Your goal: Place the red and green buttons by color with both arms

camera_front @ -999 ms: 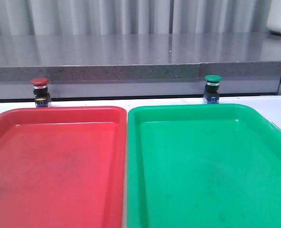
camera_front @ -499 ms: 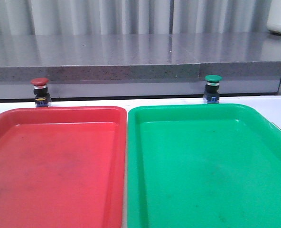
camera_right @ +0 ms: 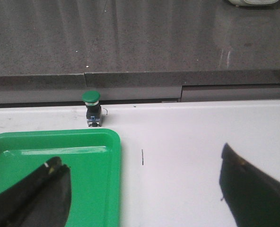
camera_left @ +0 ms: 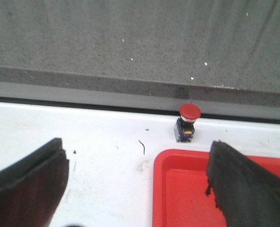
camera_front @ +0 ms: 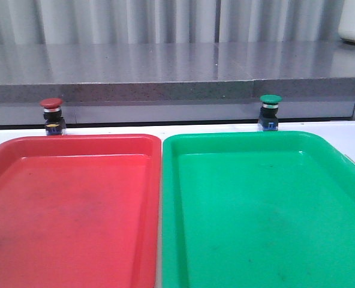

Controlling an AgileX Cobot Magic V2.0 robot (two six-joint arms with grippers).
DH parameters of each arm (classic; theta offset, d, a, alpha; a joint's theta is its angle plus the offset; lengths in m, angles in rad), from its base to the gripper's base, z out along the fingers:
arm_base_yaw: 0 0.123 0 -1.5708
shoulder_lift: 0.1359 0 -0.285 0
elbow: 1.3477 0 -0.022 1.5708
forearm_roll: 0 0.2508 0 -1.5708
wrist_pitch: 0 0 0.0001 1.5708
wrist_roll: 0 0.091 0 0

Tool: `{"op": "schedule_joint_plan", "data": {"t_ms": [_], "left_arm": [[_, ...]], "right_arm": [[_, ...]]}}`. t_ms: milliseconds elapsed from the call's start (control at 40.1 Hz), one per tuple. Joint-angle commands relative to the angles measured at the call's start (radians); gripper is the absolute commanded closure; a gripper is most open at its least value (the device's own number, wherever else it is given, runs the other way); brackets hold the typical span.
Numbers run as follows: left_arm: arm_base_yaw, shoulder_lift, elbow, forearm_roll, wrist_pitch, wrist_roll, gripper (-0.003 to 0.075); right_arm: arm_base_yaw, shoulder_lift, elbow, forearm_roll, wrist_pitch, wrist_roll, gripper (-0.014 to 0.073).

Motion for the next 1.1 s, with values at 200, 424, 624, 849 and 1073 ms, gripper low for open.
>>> {"op": "schedule_joint_plan", "data": {"t_ms": [200, 424, 624, 849, 1073], "left_arm": [[-0.138, 0.449, -0.406, -0.01, 0.152, 0.055, 0.0155], [-0.159, 0.725, -0.677, 0.002, 0.293, 0.057, 0.0155], [-0.159, 0.941, -0.891, 0.016, 0.405, 0.059, 0.0155], [-0.159, 1.102, -1.042, 0.016, 0.414, 0.059, 0.0155], [-0.159, 1.188, -1.099, 0.016, 0.404, 0.059, 0.0155]], "right_arm": [[-0.006, 0.014, -0.035, -0.003, -0.075, -0.009, -0.0057], [-0.006, 0.014, -0.035, -0.003, -0.075, -0.009, -0.0057], [-0.006, 0.014, -0.035, -0.003, -0.075, -0.009, -0.0057], [-0.006, 0.014, -0.035, -0.003, -0.075, -0.009, -0.0057], [-0.006, 0.014, -0.035, -0.003, -0.075, -0.009, -0.0057]]}}
